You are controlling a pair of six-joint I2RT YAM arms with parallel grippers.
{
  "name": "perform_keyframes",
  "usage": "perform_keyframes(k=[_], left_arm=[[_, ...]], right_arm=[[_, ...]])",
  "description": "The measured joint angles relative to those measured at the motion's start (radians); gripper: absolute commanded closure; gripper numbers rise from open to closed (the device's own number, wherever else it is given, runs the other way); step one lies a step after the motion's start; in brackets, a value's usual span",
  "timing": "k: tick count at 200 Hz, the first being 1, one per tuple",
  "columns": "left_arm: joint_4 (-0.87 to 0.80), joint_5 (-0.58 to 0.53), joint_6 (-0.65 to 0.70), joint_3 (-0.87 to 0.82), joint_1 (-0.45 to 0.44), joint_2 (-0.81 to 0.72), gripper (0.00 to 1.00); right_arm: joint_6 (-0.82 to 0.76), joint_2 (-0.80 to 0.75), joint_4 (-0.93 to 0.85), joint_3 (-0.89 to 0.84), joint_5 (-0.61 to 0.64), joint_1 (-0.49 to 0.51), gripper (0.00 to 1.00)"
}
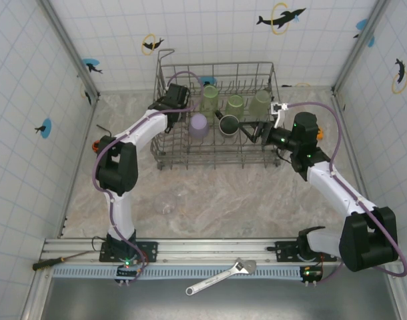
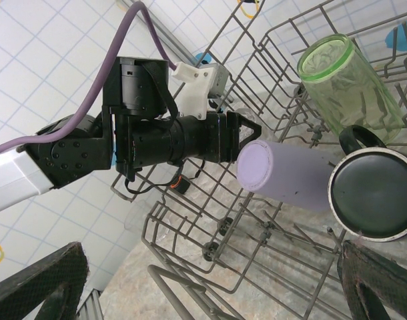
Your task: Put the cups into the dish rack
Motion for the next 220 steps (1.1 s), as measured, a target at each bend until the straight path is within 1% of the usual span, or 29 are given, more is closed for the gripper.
perform_keyframes(k=[7,20,37,69,82,85,114,147,220], left_arm=[[0.002,0.0,-0.001,0.0,0.0,0.0,0.76],[0.006,-0.003,-0.003,-0.003,0.0,0.0,0.61],[0.021,-0.007,-0.005,-0.01,0.0,0.0,0.44],[0.048,-0.018,-0.008,-0.023,-0.001,0.0,0.3],[0.058,-0.027,-0.007,-0.026,-0.003,0.0,0.23],[0.059,-0.031,-0.005,-0.027,-0.004,0.001,0.2],[0.074,-0.048,0.0,-0.04,-0.011,0.002,0.13],[0.087,-0.062,0.0,-0.053,-0.011,0.002,0.03],[0.097,-0.076,-0.008,-0.058,-0.011,0.002,0.03]], right_arm=[[0.0,0.0,0.0,0.0,0.0,0.0,0.01],[0.0,0.0,0.0,0.0,0.0,0.0,0.01],[0.0,0.0,-0.001,0.0,0.0,0.0,0.01],[0.003,0.0,0.0,0.0,0.0,0.0,0.01],[0.004,0.0,-0.001,0.0,0.0,0.0,0.01],[0.004,0.0,0.0,0.0,0.0,0.0,0.01],[0.005,0.0,0.0,-0.004,0.001,0.0,0.01],[0.007,0.0,0.0,-0.004,0.001,0.0,0.01],[0.011,0.0,0.0,-0.004,0.001,0.0,0.01]])
